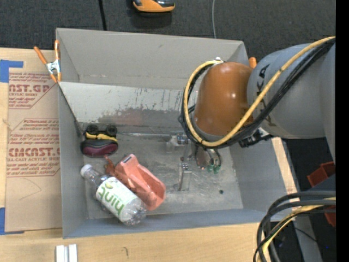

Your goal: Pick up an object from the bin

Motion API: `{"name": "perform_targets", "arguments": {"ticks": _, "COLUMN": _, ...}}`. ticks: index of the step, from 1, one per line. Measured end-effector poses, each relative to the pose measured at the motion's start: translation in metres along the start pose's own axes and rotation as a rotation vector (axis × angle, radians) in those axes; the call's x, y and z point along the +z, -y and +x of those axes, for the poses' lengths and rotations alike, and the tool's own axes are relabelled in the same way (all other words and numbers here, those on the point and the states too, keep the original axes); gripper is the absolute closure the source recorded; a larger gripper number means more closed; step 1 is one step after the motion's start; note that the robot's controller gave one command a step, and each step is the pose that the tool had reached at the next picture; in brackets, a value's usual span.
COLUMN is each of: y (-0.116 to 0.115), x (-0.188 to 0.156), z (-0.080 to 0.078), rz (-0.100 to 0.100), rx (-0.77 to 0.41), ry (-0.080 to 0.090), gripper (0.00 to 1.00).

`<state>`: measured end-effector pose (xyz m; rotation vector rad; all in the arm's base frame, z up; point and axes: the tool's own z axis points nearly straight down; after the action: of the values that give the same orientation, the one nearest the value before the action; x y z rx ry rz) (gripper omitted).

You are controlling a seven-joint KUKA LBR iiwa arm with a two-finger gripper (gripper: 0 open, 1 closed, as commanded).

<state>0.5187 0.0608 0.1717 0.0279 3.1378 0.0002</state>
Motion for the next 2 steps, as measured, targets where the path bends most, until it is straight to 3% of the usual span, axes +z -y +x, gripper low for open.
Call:
{"name": "perform_targets", "arguments": {"ticks": 1, "y": -0.033, "x": 0.014, "z": -0.008, "rz": -0.003, "rx": -0.026, "ry": -0.002, "gripper": 0.0}}
{"name": "perform_targets", "arguments": {"ticks": 2, "y": -0.054, "x": 0.06, "z": 0.017, "rz": 0.002, "rx": 0.03, "ry": -0.005, "gripper": 0.0}}
